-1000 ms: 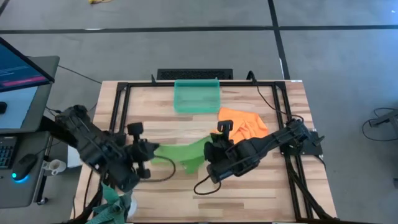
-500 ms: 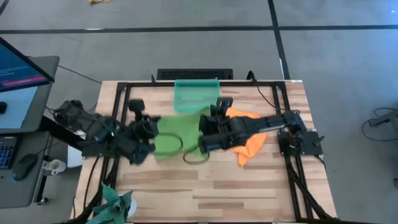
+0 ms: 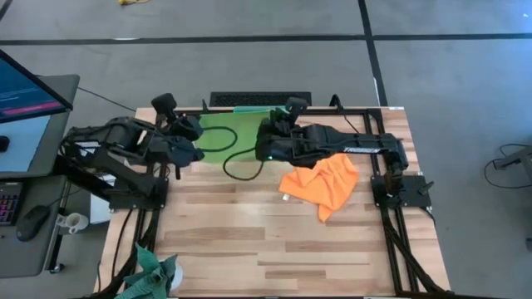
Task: Roll microfiber towels into tight, uniform cylinder then place into a basket
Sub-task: Fold the green towel
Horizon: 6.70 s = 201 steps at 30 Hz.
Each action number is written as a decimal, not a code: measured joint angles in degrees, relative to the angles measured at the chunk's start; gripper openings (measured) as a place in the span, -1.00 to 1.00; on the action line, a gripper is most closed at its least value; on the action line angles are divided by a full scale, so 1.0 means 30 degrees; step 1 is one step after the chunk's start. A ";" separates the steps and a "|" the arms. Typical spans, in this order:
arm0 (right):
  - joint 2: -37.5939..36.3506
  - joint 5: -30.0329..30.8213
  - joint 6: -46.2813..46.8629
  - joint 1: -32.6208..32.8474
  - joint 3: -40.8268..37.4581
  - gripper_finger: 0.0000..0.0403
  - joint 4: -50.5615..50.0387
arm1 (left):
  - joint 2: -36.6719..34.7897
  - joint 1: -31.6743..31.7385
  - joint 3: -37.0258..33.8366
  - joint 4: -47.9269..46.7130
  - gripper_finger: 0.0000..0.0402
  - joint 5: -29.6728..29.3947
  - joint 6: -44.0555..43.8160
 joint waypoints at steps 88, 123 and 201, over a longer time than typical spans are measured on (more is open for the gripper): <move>0.0629 -1.6968 0.7304 0.6388 -1.1669 -0.95 0.3919 | 0.8051 -0.9146 -0.9530 0.5600 -1.00 1.1526 -1.5812; 0.1751 -1.4017 0.3731 0.3869 -1.1654 -0.94 0.2914 | 0.8151 -0.6276 -1.2611 0.7063 -1.00 1.0146 -1.5667; 0.1831 -1.7070 0.8498 0.2291 -1.1662 -0.35 -0.0770 | 0.8073 -0.4296 -1.7285 1.2804 -0.45 0.8974 -1.4505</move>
